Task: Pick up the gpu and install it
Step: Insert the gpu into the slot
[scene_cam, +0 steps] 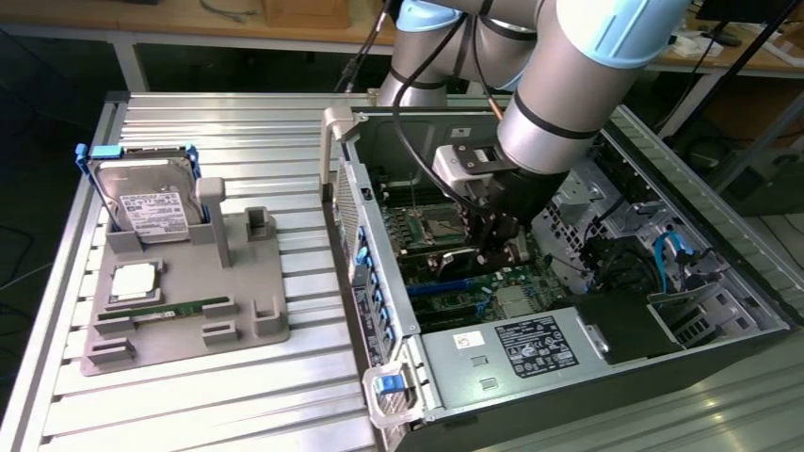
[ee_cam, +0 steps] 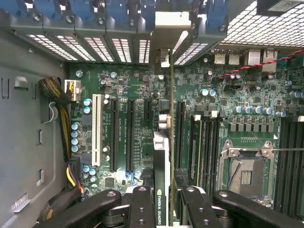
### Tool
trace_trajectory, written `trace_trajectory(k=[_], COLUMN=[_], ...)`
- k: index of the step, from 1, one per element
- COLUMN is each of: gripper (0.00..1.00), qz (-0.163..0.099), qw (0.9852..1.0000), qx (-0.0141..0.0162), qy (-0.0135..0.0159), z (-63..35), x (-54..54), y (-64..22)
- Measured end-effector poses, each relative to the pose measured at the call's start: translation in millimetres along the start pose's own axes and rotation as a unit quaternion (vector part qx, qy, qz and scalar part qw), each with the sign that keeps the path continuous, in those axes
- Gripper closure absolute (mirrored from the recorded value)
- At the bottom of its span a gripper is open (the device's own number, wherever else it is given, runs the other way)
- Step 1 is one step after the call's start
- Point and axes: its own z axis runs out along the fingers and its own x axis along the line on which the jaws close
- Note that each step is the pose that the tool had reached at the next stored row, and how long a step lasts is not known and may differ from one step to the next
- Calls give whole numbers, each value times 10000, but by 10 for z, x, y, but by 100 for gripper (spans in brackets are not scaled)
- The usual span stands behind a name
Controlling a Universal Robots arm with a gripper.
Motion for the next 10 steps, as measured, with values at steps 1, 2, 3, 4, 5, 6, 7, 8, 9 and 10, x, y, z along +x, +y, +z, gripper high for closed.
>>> trace_trajectory(k=[1,2,3,4,5,6,7,8,9,10], gripper=[73,73,73,73,73,73,73,73,73,73], qz=[0,-1,-1,-1,0,-1,-1,-1,-2,-2], qw=[10000,10000,10000,10000,10000,10000,10000,10000,10000,10000], qx=[0,0,0,0,0,1,2,4,4,3], qy=[0,0,0,0,-8,-16,-19,-22,-24,-24], z=[1,1,2,2,3,4,5,6,7,6], x=[-6,-11,-14,-14,-15,-16,-17,-18,-18,-18], y=[0,-1,-1,1,20,46,63,79,85,86])
